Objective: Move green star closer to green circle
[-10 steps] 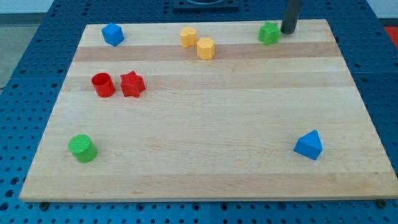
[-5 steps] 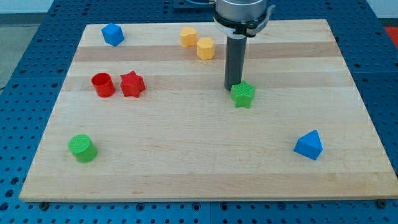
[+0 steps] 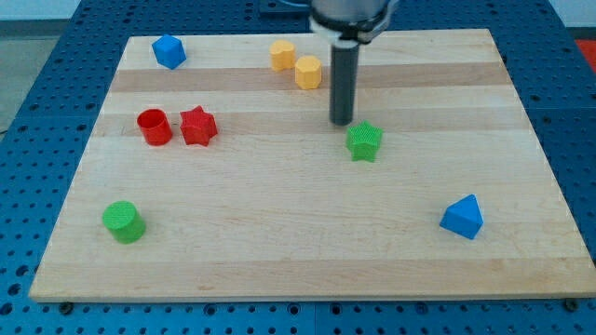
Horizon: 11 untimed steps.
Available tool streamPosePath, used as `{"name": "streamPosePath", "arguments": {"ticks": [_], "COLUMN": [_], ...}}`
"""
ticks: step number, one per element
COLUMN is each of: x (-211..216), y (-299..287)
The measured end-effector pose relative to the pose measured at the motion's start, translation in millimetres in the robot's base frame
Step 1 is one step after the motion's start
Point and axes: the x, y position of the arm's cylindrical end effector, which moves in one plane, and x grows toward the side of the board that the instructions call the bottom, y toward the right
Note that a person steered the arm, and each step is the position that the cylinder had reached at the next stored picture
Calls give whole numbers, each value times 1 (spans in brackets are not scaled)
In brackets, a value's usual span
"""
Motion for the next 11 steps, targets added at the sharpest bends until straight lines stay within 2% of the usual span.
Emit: {"name": "streamPosePath", "arguments": {"ticks": [1, 2, 3, 4, 5, 6, 7, 8, 9, 10, 11], "x": [-4, 38, 63, 115, 133, 110, 49, 64, 137, 173, 165], "y": [10, 66, 67, 1, -53, 60, 94, 18, -89, -201, -206]}}
